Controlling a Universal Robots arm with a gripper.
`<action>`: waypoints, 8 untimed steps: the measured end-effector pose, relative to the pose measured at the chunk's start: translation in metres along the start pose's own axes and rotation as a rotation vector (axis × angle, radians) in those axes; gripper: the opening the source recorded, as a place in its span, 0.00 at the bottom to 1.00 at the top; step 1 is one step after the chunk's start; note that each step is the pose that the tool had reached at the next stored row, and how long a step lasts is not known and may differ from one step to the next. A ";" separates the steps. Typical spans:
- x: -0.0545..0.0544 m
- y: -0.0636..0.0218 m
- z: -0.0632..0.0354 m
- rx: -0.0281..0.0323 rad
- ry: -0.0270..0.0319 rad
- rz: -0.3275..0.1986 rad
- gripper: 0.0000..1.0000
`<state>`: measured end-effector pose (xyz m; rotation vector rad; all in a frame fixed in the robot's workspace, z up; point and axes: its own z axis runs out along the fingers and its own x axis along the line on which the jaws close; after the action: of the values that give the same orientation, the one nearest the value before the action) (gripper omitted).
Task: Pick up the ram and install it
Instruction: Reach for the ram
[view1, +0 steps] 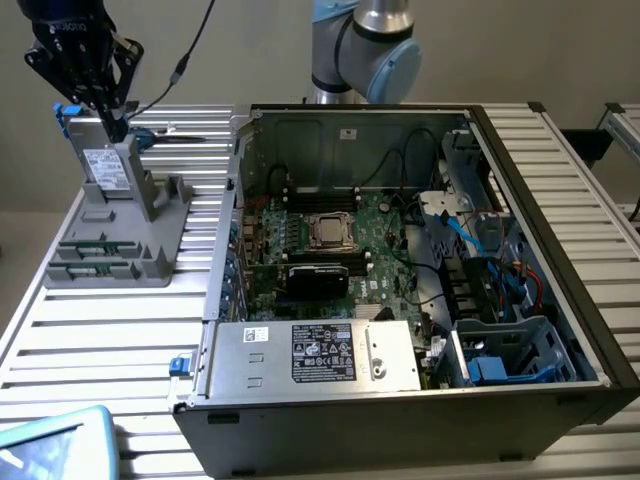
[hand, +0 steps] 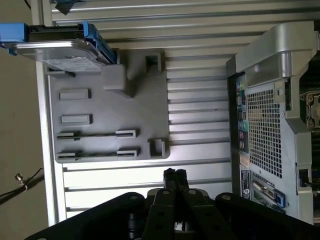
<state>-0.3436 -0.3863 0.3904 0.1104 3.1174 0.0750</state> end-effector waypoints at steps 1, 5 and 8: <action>0.002 -0.0001 0.0000 0.0000 0.0001 0.000 0.11; 0.009 -0.0006 0.0003 0.0000 0.0000 0.000 0.11; 0.015 -0.0011 0.0005 -0.0001 0.0000 0.000 0.11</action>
<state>-0.3582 -0.3863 0.3896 0.1104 3.1174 0.0751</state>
